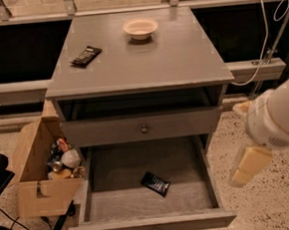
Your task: Pick rxbar blueberry from middle drawer and place on counter
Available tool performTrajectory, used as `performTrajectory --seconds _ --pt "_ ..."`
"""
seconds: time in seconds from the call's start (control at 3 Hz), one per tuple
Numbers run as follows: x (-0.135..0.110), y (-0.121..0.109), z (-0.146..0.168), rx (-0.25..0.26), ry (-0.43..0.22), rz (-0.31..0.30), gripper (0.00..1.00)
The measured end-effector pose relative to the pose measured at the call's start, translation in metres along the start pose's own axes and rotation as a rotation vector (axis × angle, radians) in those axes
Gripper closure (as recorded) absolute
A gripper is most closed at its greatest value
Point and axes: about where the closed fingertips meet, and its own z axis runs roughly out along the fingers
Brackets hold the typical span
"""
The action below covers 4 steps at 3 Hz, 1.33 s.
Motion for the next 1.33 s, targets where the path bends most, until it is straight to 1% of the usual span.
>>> performTrajectory --seconds 0.33,0.67,1.0,1.33 --pt "0.007 0.023 0.077 -0.018 0.017 0.023 0.00" --pt "-0.005 0.020 0.137 0.009 0.016 0.048 0.00" --pt "-0.022 0.002 0.177 0.003 0.041 0.080 0.00" --pt "-0.027 0.002 0.182 -0.002 0.045 0.093 0.00"
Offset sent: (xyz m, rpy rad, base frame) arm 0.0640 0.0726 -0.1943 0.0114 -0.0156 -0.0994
